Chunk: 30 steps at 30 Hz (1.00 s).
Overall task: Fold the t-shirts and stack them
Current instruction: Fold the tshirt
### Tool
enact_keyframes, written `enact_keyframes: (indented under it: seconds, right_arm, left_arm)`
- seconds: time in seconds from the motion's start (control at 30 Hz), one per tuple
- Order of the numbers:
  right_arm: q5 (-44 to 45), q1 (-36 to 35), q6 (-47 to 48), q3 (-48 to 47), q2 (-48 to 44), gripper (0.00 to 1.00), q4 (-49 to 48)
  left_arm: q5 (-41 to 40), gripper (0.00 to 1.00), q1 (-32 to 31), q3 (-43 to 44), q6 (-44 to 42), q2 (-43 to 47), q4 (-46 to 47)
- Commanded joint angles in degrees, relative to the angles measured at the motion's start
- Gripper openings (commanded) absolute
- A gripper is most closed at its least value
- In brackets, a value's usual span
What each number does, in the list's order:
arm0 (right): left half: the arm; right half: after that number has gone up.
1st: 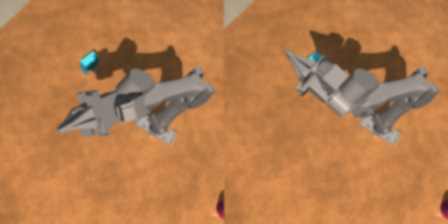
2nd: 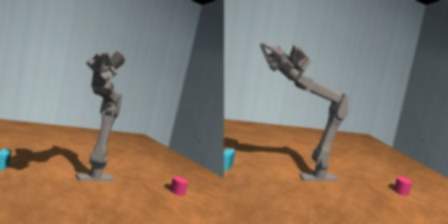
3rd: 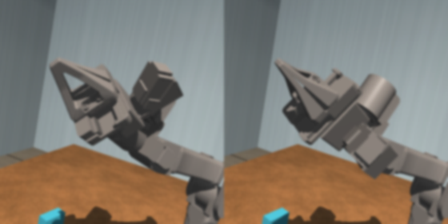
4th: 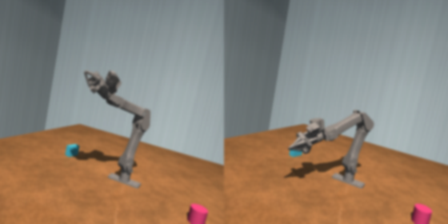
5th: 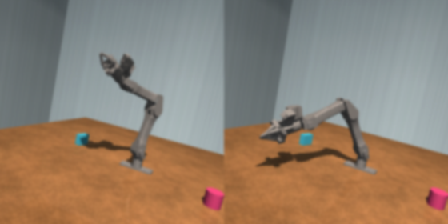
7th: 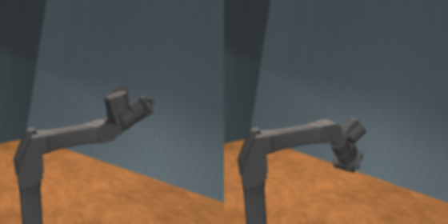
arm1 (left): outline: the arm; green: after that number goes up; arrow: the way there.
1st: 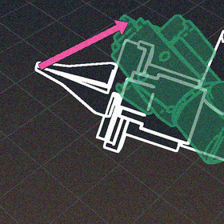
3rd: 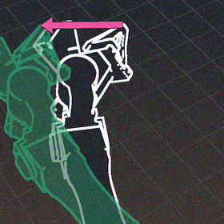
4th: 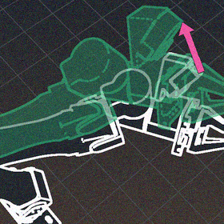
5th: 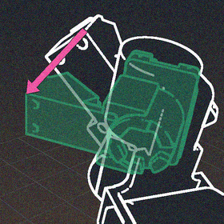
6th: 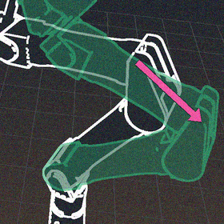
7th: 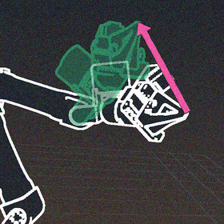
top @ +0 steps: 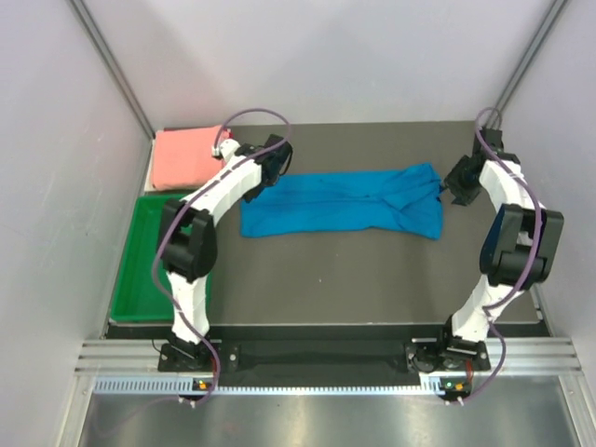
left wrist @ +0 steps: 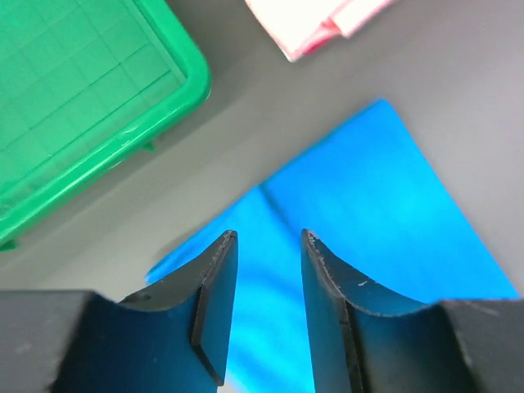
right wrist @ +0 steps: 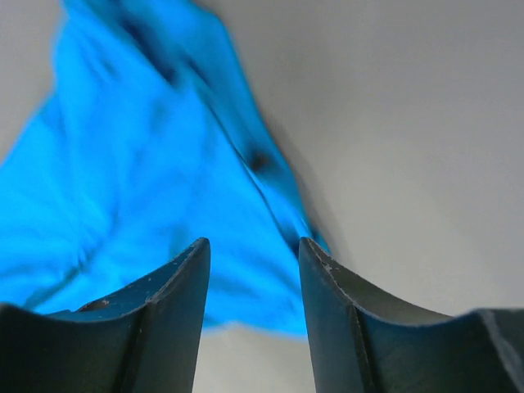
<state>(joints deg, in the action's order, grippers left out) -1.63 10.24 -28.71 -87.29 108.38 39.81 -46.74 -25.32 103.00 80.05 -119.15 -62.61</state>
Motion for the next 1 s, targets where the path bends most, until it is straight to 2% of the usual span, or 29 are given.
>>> enact_keyframes:
  seconds: [0.0,0.03,0.13,0.3,0.5,0.73,0.9,0.97]
  right_arm:
    - [-0.7,2.1,-8.1,9.0,-13.0,0.48,-0.5]
    - [-0.7,2.1,-9.0,11.2,-14.7,0.48,-0.6]
    - [-0.8,2.1,-11.0,18.5,-19.9,0.47,-1.7]
    - [-2.2,2.0,-12.2,27.2,-23.9,0.46,-4.7]
    - [-2.5,2.1,-13.0,32.7,-24.7,0.46,-10.8]
    - [0.5,2.2,-11.5,34.9,-22.1,0.45,-15.4]
    - [1.3,4.0,-9.4,36.6,-18.8,0.35,-17.2]
    - [0.8,5.3,-8.5,37.1,-18.2,0.27,-18.1]
  left_arm:
    - [6.4,0.42,-1.1,-8.9,-12.8,11.7,8.4]
    - [8.7,0.41,-1.1,-11.6,-15.2,13.1,13.3]
    - [16.1,0.4,-1.7,-21.0,-21.3,17.4,18.7]
    - [21.9,0.4,-1.9,-33.2,-26.8,21.4,28.7]
    - [23.2,0.44,-1.4,-35.0,-26.4,18.7,29.2]
    - [20.4,0.46,-0.8,-35.0,-25.1,16.1,28.5]
    - [18.7,0.43,-0.4,-34.7,-24.1,12.4,27.3]
    - [17.5,0.41,-0.3,-34.3,-24.0,11.2,26.8]
